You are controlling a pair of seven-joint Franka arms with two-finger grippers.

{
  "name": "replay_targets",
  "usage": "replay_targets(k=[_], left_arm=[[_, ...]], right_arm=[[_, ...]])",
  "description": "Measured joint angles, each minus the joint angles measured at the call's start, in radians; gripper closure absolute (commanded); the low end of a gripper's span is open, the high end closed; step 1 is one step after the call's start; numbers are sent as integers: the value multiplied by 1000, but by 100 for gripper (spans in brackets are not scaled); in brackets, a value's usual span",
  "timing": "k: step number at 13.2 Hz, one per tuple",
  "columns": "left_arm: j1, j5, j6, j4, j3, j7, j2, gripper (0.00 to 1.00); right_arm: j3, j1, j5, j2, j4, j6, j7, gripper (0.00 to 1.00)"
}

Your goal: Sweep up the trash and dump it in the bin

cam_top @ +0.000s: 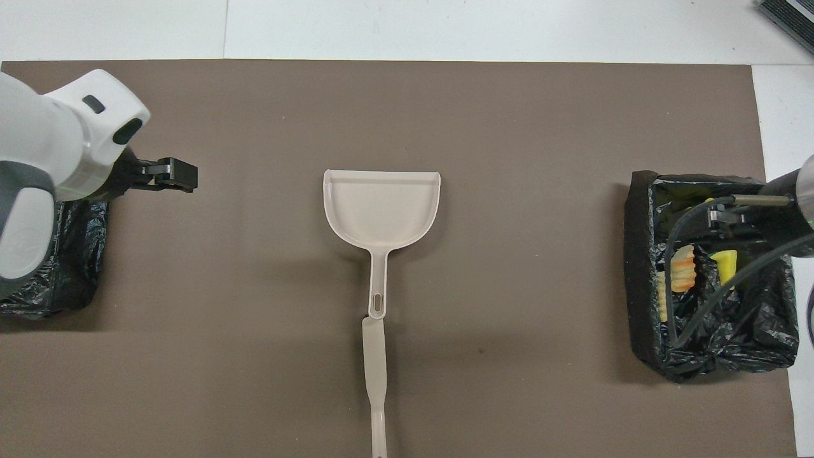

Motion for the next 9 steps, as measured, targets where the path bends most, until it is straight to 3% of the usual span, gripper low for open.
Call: replay_targets(k=[3,9], left_arm=[[51,0,-63,0,0,78,-31,0],[57,-2,-147,-20,-11,91,-93,0]], right_arm=[[0,0,0,0,0,0,0,0],[0,0,0,0,0,0,0,0]])
